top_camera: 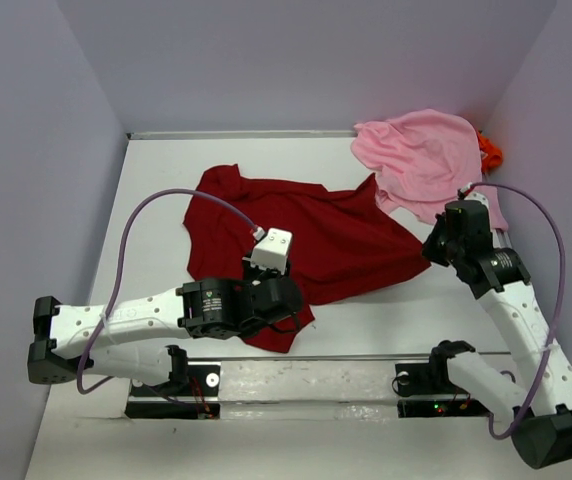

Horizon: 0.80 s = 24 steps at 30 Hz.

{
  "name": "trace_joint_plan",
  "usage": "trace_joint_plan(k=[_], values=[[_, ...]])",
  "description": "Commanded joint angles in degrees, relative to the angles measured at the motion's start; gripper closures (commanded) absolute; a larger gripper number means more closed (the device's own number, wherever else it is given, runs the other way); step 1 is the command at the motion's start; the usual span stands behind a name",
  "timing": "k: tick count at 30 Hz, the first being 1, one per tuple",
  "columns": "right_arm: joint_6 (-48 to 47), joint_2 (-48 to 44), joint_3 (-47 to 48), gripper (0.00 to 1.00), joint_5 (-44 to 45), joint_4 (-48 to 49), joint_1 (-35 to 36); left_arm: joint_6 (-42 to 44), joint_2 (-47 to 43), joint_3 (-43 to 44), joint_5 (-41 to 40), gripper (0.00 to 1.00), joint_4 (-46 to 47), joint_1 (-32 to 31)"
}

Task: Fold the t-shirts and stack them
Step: Fold the tshirt

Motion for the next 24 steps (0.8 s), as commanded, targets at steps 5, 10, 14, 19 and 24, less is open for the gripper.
trace_joint_plan(k=[5, 10, 14, 19, 24], values=[[-0.4, 6.5, 2.5, 0.96, -4.3, 3.1, 0.5, 0.6, -1.3, 1.6, 0.6, 0.53, 0.5, 0.2], [-1.8, 13.2, 6.4, 1.0, -4.2, 6.8, 0.5, 0.2, -2.3, 0.8, 1.2, 0.53, 0.5, 0.2], [-1.2, 22.5, 11.7, 1.0, -5.3, 10.2, 0.5, -0.1, -2.0, -0.6, 1.9, 0.53, 1.2, 0.2], [-1.5, 25.6, 20.1, 1.0, -6.9, 10.3, 0.5, 0.7, -0.6, -2.3, 4.1, 0.55, 3.5, 0.3], [-3.0, 26.2, 22.8, 1.0, -6.0, 9.6, 0.5, 2.8, 4.5, -7.1, 12.4, 0.59, 7.8, 0.4]])
